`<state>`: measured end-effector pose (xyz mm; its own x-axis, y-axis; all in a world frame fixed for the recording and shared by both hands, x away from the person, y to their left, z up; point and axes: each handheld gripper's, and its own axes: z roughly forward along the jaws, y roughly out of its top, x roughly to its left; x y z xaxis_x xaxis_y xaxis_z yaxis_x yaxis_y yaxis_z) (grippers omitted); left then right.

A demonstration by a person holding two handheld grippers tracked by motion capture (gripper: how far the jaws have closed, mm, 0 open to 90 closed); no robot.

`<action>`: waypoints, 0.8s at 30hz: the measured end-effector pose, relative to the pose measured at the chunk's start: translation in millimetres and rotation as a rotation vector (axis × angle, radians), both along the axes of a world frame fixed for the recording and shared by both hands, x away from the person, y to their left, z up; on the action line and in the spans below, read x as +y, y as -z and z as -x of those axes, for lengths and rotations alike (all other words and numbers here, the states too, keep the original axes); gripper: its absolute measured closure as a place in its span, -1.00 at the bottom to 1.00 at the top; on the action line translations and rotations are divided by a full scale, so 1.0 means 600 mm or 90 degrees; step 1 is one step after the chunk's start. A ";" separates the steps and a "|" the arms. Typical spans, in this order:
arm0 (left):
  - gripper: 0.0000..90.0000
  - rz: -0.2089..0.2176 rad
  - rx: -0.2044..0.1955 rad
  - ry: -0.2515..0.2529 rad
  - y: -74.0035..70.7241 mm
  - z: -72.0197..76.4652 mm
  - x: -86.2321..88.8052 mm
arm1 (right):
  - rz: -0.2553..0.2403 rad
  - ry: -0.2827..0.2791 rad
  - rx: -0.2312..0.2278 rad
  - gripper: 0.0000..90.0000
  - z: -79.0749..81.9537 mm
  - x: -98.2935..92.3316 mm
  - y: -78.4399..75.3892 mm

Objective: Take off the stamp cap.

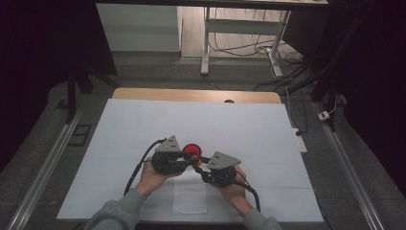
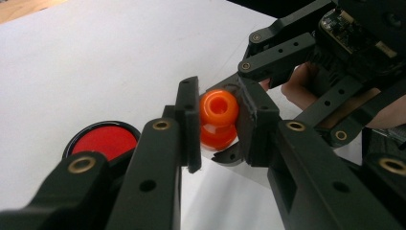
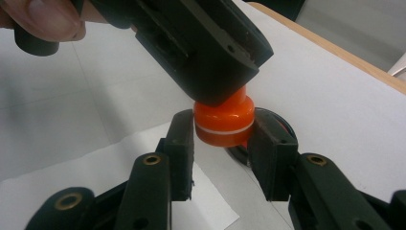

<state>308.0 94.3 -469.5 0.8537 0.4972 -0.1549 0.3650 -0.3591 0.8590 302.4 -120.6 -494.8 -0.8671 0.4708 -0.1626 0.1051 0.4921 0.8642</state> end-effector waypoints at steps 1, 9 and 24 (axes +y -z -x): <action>0.60 -0.001 0.000 0.000 0.000 0.000 0.000 | 0.000 0.000 0.000 0.39 0.000 0.000 0.000; 0.60 -0.004 -0.001 0.001 0.000 0.000 0.000 | 0.004 0.001 -0.002 0.41 0.000 0.000 0.000; 0.61 -0.005 0.004 0.001 0.001 0.000 0.000 | 0.013 0.004 -0.011 0.43 0.004 0.002 0.002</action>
